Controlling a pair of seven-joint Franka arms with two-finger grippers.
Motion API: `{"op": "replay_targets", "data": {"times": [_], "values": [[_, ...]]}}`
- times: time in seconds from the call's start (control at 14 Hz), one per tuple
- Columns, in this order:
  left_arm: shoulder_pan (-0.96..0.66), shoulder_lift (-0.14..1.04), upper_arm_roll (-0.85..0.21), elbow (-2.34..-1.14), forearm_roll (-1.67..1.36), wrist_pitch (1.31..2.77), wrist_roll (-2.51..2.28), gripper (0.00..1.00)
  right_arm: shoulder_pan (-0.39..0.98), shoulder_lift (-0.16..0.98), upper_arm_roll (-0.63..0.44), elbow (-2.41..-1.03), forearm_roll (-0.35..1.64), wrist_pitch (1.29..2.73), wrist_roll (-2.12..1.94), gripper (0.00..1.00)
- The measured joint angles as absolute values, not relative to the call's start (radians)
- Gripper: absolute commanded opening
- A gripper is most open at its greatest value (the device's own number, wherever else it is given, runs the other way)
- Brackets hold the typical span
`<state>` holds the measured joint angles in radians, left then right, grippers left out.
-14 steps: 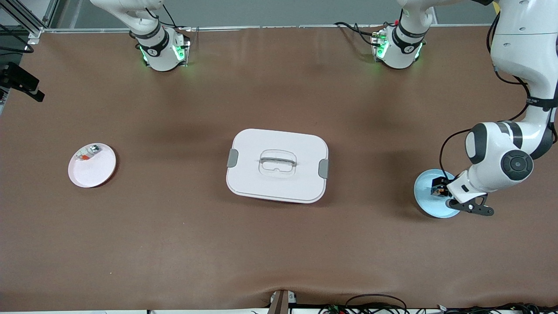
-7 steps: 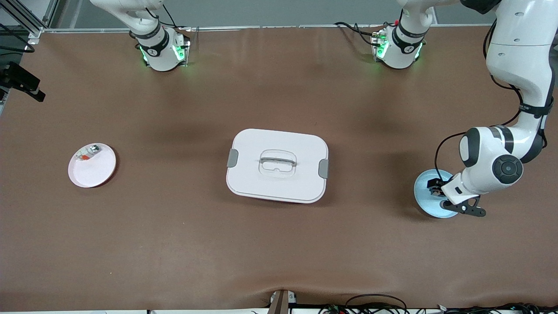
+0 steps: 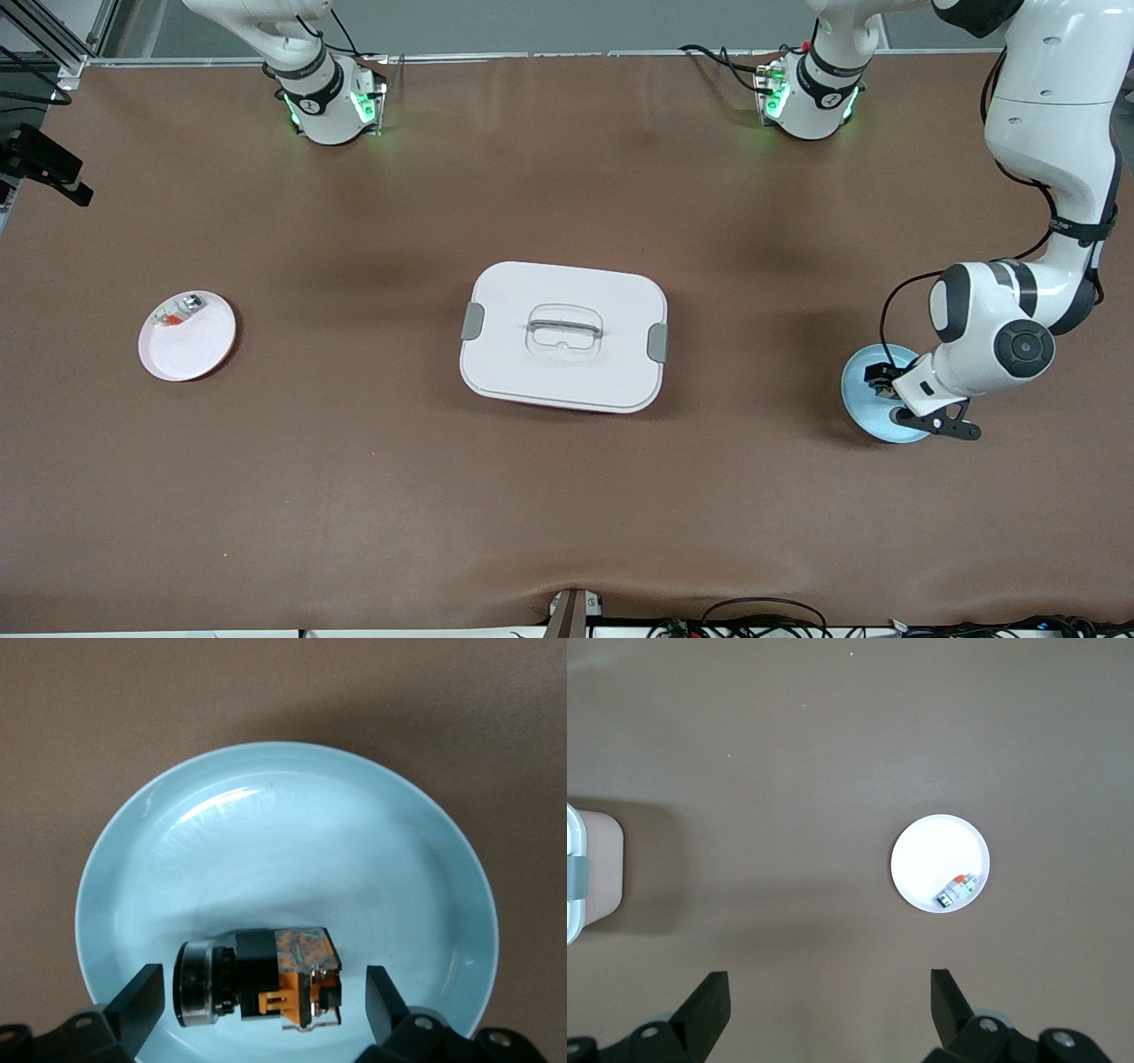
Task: Transfer orange switch to right arm and place
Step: 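Lower the left gripper and grasp the black-and-orange switch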
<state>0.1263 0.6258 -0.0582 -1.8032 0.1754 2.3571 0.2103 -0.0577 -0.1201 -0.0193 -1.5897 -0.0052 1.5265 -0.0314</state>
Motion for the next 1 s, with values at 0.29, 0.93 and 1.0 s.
{"op": "replay_targets", "data": {"times": [0.29, 0.93, 1.0], "values": [[0.132, 0.633, -0.058, -1.802, 0.175, 2.358, 0.210, 1.00, -0.058, -0.120, -0.020, -1.590, -0.005, 1.534, -0.031, 1.00], [0.132, 0.635, -0.058, -1.801, 0.175, 2.362, 0.210, 0.27, -0.058, -0.120, -0.021, -1.590, -0.005, 1.535, -0.031, 1.00], [0.132, 0.635, -0.058, -1.800, 0.175, 2.362, 0.210, 0.22, -0.058, -0.120, -0.021, -1.590, -0.005, 1.535, -0.031, 1.00]]}}
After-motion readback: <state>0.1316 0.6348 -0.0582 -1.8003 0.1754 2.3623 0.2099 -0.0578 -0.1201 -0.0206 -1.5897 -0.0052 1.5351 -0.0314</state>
